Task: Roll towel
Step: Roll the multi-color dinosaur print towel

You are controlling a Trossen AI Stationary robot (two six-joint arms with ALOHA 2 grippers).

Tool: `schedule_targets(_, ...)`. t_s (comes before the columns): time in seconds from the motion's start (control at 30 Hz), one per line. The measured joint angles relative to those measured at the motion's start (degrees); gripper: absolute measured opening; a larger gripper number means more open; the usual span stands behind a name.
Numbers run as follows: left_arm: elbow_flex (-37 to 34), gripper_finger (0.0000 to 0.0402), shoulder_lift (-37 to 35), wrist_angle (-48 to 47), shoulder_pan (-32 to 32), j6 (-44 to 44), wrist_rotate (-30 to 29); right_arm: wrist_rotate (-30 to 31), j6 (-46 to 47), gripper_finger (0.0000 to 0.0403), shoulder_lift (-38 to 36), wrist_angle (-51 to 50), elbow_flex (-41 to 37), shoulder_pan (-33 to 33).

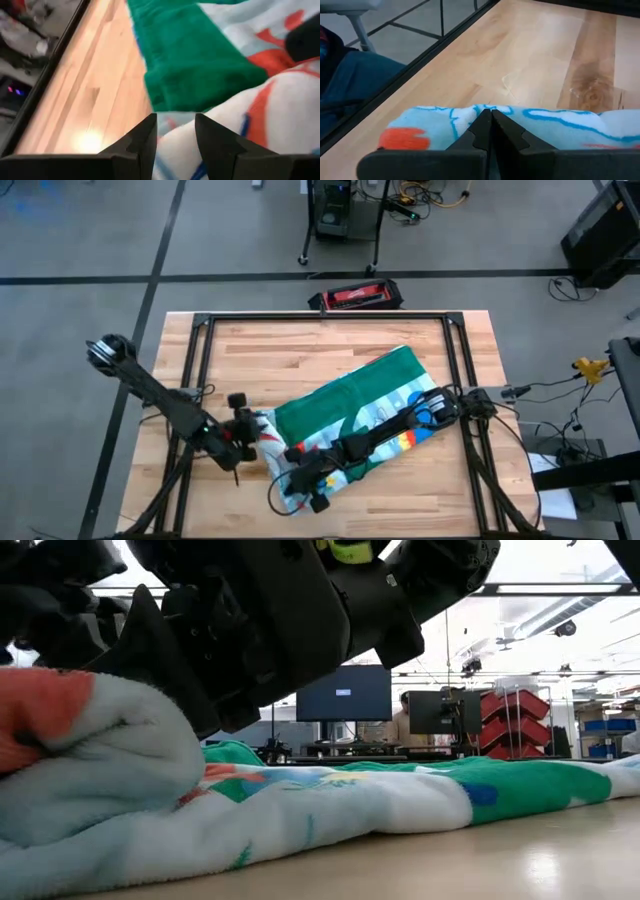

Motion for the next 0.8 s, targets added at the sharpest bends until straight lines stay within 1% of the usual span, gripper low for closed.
schedule_targets(0.17,0.09,0.0118,-3.62,0.46,-0.63,-0.28,4.3,0.04,0.07,0.0,0.04,-0.26,-0.04,0.0)
schedule_targets(0.23,0.55,0.0118,-3.71,0.28,-1.41,0.38,6.32,0.06,0.1,0.0,0.04,-0.26,-0.07,0.0)
schedule_targets(0.37,1.0,0.0118,-2.81,-1.31,-2.17,2.47,12.77,0.21,0.86,0.0,0.04,-0.32,-0.11,0.0)
schedule_targets(0.43,1.0,0.0118,-2.31,-4.38,-1.85,0.72,15.41,0.79,1.25,0.0,0.04,-0.37,-0.17,0.04)
schedule_targets(0.5,1.0,0.0116,-1.89,-5.31,-0.86,-0.14,17.06,0.93,1.77,0.0,0.04,-0.35,-0.22,0.04)
schedule_targets(0.6,0.96,0.009,-1.74,-5.13,0.79,0.95,17.3,1.84,2.5,0.0,0.04,-0.35,-0.24,0.1)
schedule_targets(0.73,0.96,0.002,-1.78,-1.88,2.7,4.52,17.34,2.15,3.17,0.0,0.04,-0.32,-0.26,0.11)
schedule_targets(0.8,0.92,0.0007,-1.55,-1.44,3.87,4.86,17.33,2.35,3.59,0.0,0.04,-0.32,-0.28,0.11)
